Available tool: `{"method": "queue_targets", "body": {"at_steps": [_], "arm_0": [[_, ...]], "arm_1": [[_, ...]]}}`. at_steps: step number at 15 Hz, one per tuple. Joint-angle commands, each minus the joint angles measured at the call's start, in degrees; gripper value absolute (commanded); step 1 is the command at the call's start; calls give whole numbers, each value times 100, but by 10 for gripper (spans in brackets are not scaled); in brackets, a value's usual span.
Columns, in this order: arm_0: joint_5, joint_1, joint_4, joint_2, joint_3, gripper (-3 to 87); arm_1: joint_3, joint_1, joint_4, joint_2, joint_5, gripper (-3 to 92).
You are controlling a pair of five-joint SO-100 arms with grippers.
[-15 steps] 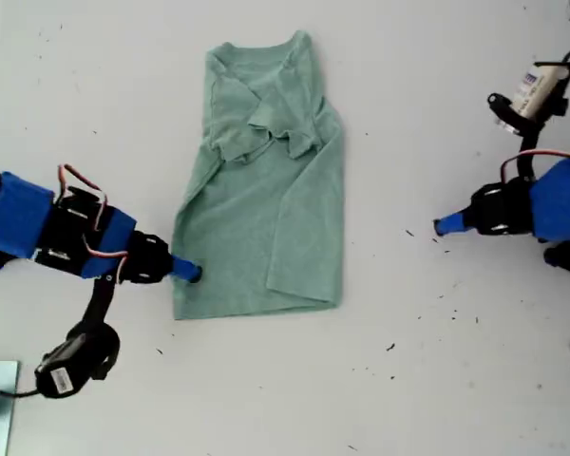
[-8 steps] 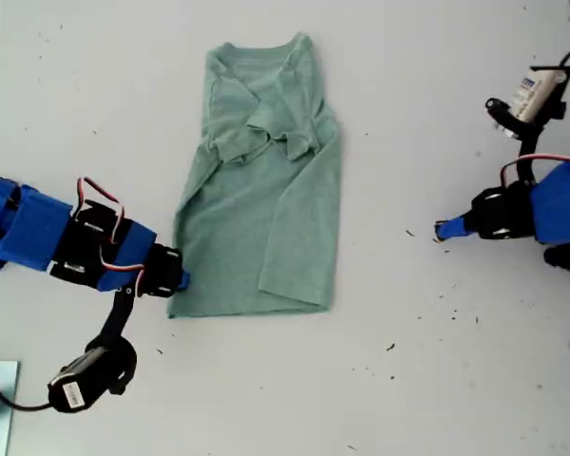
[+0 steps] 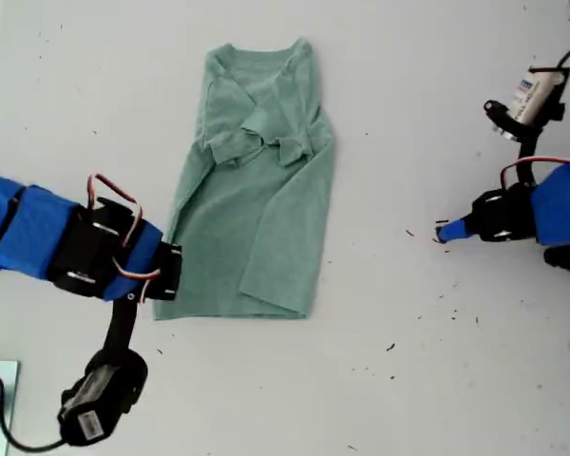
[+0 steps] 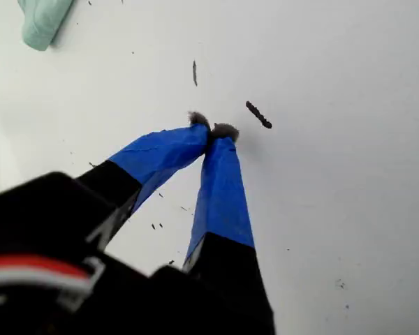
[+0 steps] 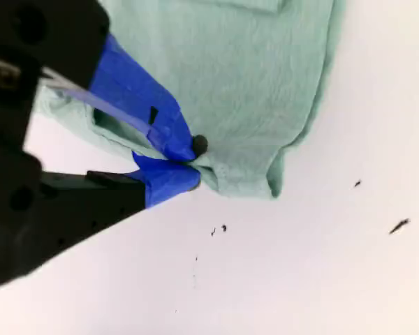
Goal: Fold t shirt
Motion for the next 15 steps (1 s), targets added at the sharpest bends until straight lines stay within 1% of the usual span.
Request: {"method": "queue_targets", "body": {"at_steps": [1, 3, 6, 8, 9, 10, 12, 13, 14, 15], "arm_0": [[53, -202, 158, 861, -712, -2], [255, -325, 167, 826, -1151, -2], [334, -431, 123, 448, -1512, -2], [791, -694, -44, -114, -2180, -2], [1143, -861, -299, -686, -2584, -2], [1521, -967, -817, -1292, -2971, -2], [1916, -1204, -1670, -2479, -3489, -2], [2030, -1327, -1863, -3120, -3533, -2], [2162, -1441, -1951, -3797, -3709, 43], [2188, -1459, -1995, -4140, -3788, 271]], "arm_1": [[246, -18, 35, 70, -114, 19], [229, 26, 88, 70, -158, 19], [220, -185, 97, 70, 35, 19], [220, -220, 97, 70, 70, 19], [220, -220, 97, 70, 53, 19], [220, -229, 97, 70, 53, 19], [220, -431, 97, 70, 202, 19], [220, -554, 97, 70, 316, 19], [220, -650, 97, 70, 404, 19], [220, -686, 97, 70, 439, 19]]}}
